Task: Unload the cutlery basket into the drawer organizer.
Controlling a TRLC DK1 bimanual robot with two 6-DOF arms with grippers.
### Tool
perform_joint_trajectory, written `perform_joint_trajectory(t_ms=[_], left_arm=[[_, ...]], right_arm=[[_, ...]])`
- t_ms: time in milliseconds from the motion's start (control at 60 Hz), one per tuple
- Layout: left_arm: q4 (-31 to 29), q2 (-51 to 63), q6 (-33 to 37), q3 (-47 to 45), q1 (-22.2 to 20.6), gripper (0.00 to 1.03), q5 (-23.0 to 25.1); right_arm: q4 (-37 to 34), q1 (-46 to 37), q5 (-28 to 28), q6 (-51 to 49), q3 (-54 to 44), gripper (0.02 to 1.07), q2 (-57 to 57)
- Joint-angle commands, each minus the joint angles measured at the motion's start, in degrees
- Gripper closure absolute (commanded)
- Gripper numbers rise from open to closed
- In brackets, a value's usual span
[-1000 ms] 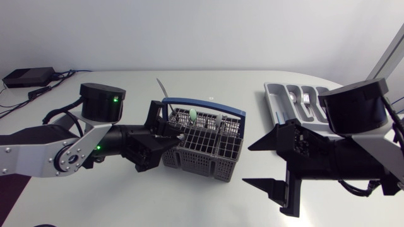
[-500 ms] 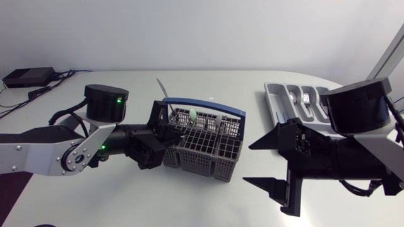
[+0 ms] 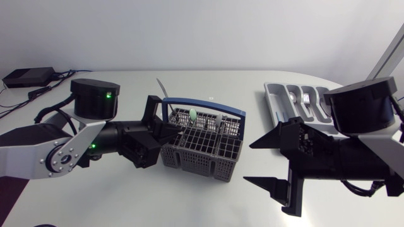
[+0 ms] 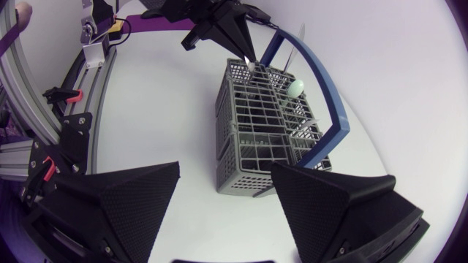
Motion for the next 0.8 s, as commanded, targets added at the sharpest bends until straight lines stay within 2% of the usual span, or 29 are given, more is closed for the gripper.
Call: perform_joint_trajectory(t_ms=[0,583,783], left_arm=[[-0.97,-2.38,0.97,1.13,0.15,0.96,-0.16],[-7.38,-8.53,2.99,2.71,1.03,0.96,-4.82],[-9.67,-10.91,2.55,4.29,0.85,0.96,-5.52]], right_arm=[[0.31,0.10,-0.11,0.88,-1.34,0.17,-0.77],[-2.06,2.73,0.95,1.76,-1.34,0.17,-4.55],[-2.85,4.67,3.06,1.76,-0.90,0.17,-5.17]])
